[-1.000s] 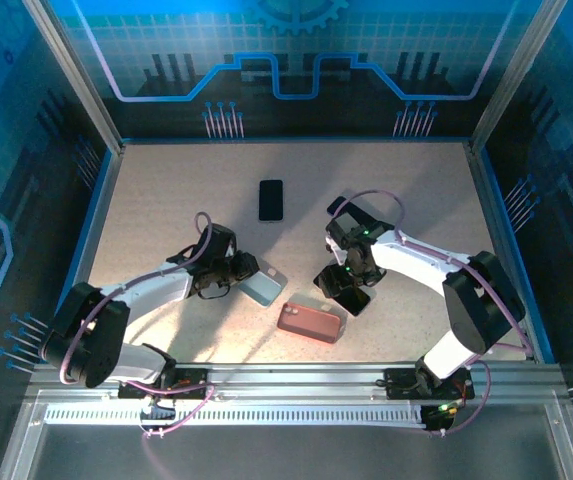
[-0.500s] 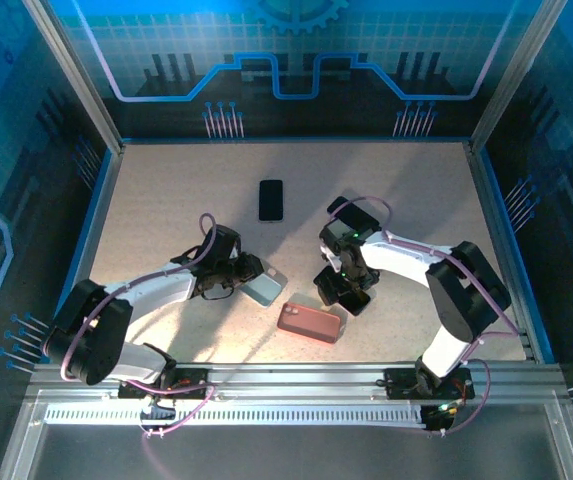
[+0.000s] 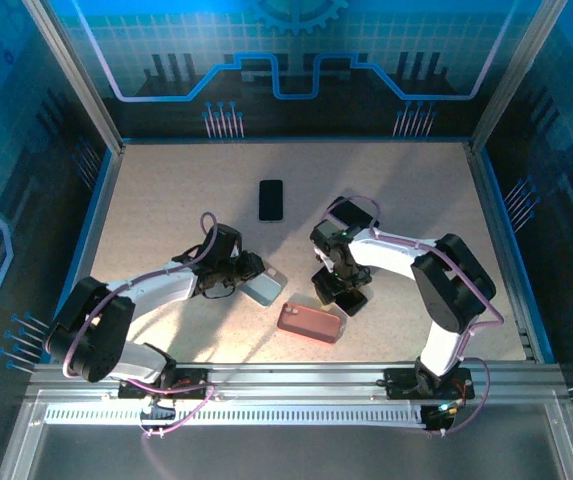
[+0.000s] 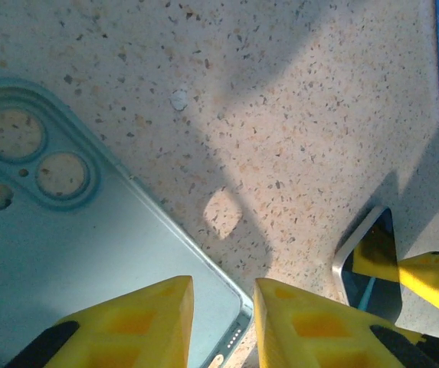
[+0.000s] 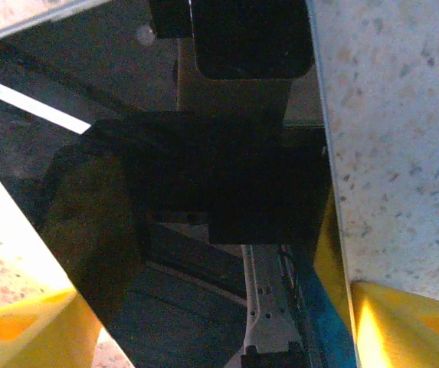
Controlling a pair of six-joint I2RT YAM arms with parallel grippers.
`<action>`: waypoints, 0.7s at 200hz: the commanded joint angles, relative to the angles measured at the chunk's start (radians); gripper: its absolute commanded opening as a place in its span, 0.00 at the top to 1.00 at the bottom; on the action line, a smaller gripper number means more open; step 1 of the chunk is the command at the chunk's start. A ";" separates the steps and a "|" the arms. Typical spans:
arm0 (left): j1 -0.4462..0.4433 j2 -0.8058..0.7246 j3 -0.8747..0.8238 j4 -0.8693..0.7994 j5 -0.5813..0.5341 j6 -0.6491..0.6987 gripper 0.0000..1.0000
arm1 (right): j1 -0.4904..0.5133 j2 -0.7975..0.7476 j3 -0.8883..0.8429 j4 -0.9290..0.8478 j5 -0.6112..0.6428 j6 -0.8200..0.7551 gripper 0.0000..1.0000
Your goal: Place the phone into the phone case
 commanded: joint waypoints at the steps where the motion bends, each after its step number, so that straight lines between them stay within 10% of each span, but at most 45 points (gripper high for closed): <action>1: -0.006 0.003 0.025 0.006 0.023 -0.018 0.72 | 0.006 0.047 0.073 0.047 0.036 0.065 0.22; 140: -0.002 -0.008 0.027 -0.013 -0.010 -0.006 0.72 | -0.093 0.123 0.232 0.082 -0.153 0.174 0.09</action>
